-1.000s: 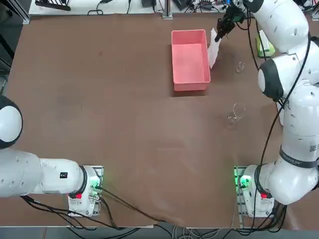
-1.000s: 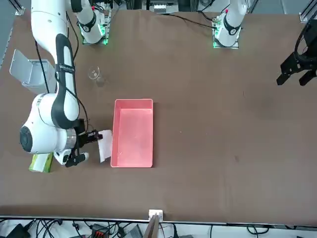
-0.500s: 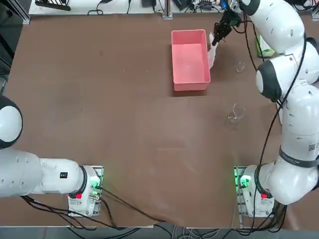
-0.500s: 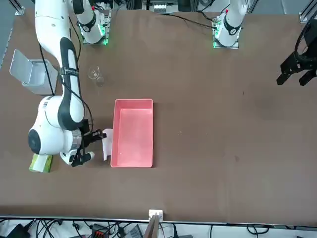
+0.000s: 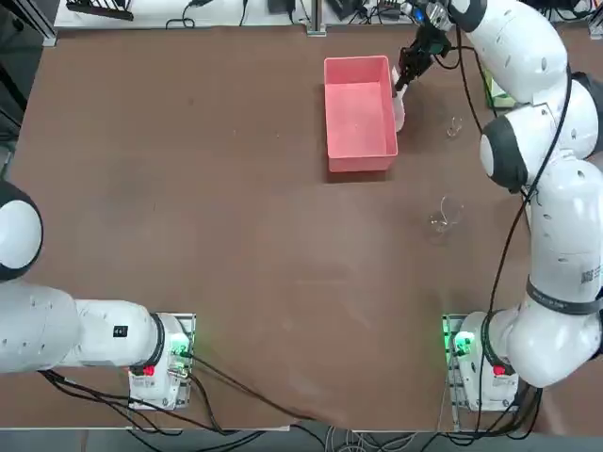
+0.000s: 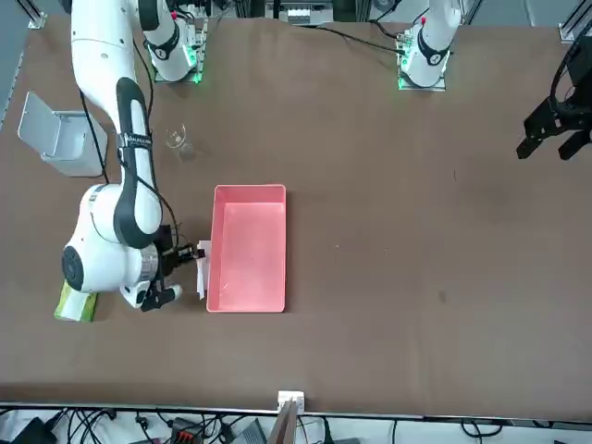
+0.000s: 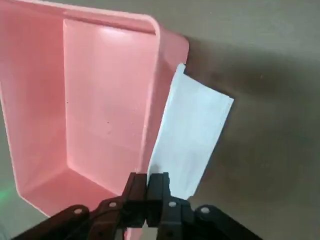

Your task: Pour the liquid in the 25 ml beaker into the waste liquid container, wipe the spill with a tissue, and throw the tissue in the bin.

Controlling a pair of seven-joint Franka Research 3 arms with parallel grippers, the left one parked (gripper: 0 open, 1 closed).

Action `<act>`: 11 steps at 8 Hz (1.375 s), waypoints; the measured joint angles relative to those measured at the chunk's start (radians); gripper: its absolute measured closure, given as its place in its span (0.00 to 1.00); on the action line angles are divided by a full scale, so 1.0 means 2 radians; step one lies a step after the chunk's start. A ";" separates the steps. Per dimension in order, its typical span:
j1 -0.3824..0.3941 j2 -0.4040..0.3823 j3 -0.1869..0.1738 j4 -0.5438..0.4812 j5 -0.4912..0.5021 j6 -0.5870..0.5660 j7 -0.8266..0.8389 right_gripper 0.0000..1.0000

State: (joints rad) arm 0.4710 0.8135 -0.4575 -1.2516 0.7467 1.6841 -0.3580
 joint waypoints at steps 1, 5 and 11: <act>0.000 0.003 0.001 0.000 0.008 0.000 -0.002 0.97; -0.005 0.012 0.002 0.000 0.013 0.002 -0.015 0.97; -0.023 0.025 0.005 -0.002 0.063 0.002 -0.047 0.97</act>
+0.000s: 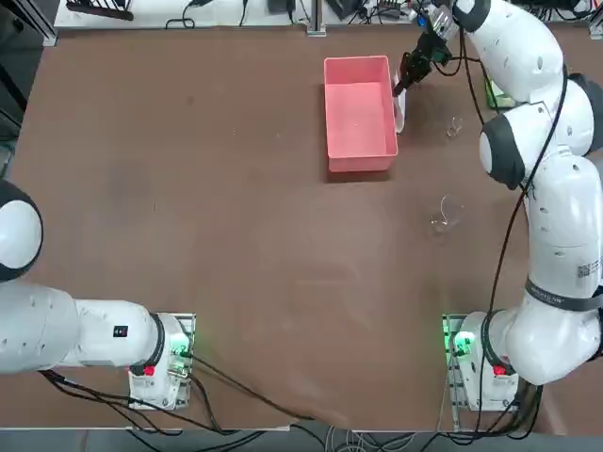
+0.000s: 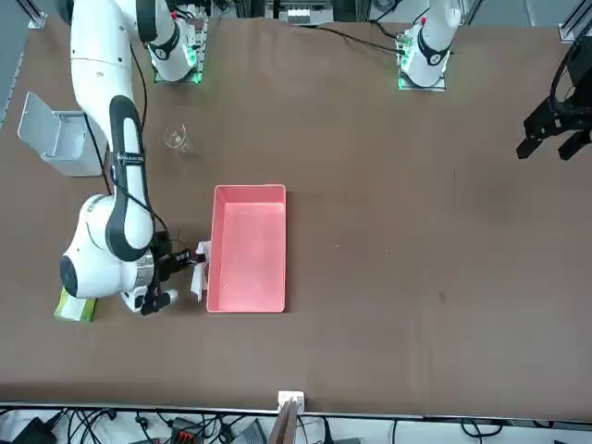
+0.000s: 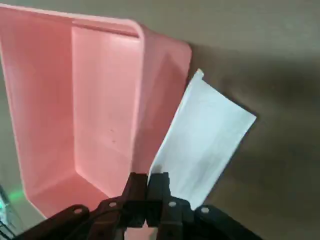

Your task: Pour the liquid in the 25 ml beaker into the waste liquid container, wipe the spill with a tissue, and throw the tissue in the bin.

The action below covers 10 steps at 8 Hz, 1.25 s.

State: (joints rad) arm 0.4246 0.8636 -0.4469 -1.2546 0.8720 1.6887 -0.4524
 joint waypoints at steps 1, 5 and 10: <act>0.000 0.002 0.001 0.000 0.015 0.000 0.000 0.97; 0.001 0.007 0.002 0.000 0.034 0.000 -0.002 0.97; -0.002 0.009 0.002 0.000 0.042 -0.003 -0.022 0.97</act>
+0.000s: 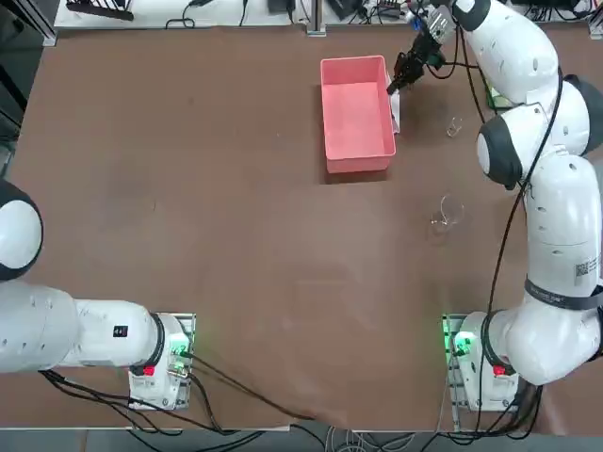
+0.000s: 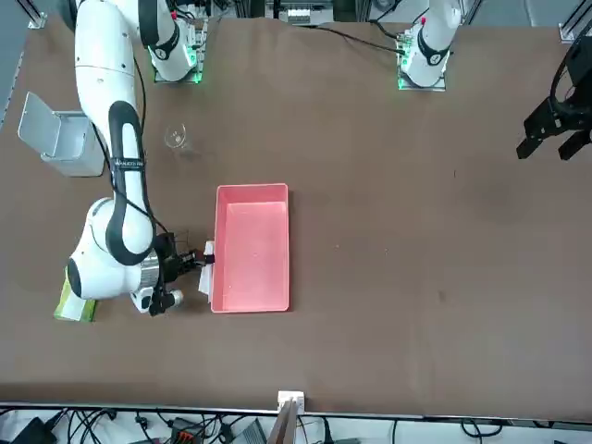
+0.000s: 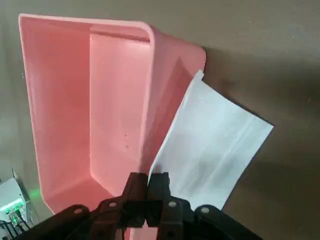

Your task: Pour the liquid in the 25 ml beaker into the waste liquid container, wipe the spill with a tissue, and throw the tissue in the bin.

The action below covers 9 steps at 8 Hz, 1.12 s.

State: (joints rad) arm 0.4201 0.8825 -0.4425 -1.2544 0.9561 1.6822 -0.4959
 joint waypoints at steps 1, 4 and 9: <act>-0.001 0.000 0.000 0.000 0.002 -0.001 0.000 0.97; -0.002 0.001 0.000 0.000 0.006 -0.003 0.000 0.97; 0.006 -0.006 -0.002 0.006 0.005 -0.003 -0.002 0.97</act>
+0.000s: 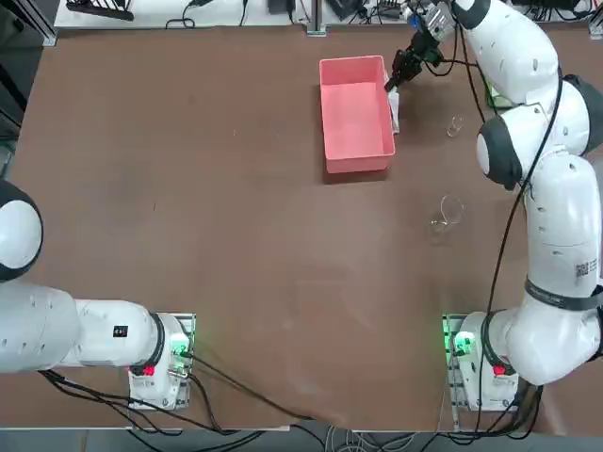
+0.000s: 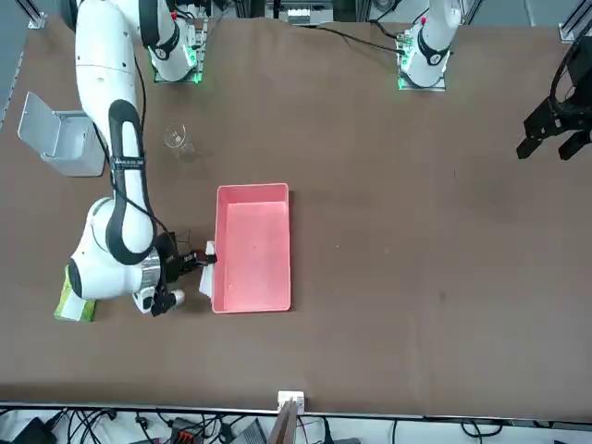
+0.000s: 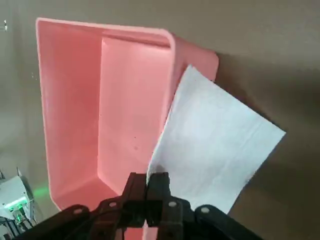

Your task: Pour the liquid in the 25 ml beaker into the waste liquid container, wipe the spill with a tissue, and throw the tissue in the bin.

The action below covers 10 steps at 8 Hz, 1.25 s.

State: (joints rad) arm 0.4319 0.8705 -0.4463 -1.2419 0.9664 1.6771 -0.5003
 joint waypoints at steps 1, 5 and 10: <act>0.001 -0.002 -0.003 0.000 0.000 0.000 0.000 0.97; -0.007 -0.001 -0.009 -0.004 -0.001 -0.005 -0.004 0.97; -0.019 0.010 0.001 -0.024 0.001 -0.017 -0.040 0.97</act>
State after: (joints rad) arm 0.3934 0.8907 -0.4437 -1.2889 0.9674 1.6435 -0.5799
